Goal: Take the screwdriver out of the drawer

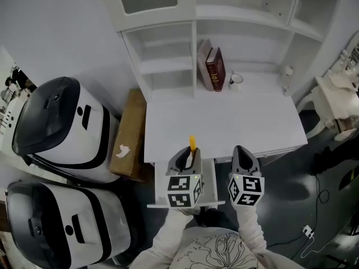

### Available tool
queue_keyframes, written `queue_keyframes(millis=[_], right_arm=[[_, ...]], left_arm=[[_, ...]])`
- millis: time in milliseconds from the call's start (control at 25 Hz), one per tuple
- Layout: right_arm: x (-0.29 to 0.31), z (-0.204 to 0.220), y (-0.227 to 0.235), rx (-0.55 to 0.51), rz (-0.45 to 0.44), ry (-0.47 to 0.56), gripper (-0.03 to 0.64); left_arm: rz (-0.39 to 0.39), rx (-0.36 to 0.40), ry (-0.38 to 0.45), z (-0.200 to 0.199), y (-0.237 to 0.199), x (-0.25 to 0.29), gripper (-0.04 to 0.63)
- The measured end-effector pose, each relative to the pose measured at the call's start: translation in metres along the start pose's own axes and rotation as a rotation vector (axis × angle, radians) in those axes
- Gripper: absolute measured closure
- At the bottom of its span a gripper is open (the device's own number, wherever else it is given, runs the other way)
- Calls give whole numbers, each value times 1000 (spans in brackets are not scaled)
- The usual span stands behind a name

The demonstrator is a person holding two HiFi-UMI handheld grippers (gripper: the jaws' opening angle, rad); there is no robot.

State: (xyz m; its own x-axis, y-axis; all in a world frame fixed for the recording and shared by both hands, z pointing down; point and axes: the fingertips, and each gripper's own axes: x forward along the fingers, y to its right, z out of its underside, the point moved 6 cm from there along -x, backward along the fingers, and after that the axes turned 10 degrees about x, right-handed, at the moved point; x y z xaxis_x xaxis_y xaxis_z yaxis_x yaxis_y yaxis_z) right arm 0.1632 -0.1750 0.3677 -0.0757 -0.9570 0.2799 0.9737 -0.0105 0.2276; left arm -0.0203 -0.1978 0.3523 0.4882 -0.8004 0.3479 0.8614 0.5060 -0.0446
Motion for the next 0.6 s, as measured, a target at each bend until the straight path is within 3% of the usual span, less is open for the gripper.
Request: queue_keyframes(millis=[320, 600], right_arm=[[-5, -39, -13, 2, -62, 74, 611], [-5, -51, -8, 5, -73, 106, 611]], left_arm=[[-97, 70, 168, -57, -1, -27, 522], [-144, 96, 230, -75, 0, -33, 522]])
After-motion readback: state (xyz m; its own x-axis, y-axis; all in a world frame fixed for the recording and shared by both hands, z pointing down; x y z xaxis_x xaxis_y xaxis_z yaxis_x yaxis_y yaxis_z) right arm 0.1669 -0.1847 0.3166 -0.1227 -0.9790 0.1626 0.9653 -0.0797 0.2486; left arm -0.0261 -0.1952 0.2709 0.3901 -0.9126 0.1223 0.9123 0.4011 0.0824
